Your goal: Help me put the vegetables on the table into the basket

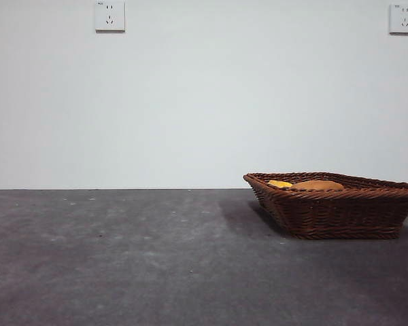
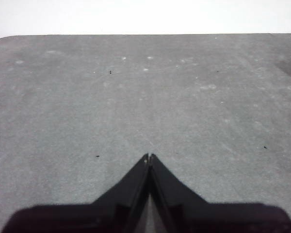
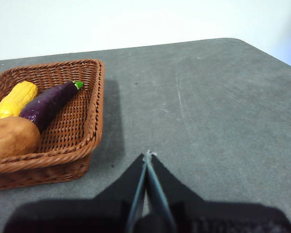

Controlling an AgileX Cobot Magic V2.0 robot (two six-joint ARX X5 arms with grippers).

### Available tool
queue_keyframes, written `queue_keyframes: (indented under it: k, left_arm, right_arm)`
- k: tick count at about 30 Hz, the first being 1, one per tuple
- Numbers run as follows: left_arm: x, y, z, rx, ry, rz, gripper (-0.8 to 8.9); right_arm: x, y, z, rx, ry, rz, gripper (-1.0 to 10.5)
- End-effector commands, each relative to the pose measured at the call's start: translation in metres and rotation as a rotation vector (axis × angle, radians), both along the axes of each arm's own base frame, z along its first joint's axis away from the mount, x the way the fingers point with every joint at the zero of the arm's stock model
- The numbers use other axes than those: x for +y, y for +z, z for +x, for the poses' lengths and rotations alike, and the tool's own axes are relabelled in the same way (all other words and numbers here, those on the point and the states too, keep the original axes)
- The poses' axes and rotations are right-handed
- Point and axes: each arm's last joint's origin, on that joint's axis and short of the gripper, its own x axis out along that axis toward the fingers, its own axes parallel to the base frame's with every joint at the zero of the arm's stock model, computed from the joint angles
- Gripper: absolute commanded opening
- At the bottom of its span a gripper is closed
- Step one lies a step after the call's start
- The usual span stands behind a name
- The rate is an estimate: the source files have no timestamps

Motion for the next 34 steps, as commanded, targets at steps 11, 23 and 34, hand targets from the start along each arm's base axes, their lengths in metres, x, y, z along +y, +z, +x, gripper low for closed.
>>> queue_keyframes:
  k: [11,23,34]
  left_arm:
    - [0.0001,-0.0032,0.0004,0.005,-0.001,-0.006,-0.03]
    - [0.0001,-0.0032,0.0004,0.005,-0.001,-0.006,-0.03]
    - [0.0001,-0.0032,0.0004,0.005,-0.001,-0.006,-0.03]
  right_arm:
    - [0.0056,-0.0018,0.0002,0.008,0.056,-0.002,0.0]
    - [0.0054,-0.0018,0.0002,0.007,0.053,-0.002,0.0]
    - [0.0054,-0.0018,0.0002,0.007,0.053,-0.002,0.0]
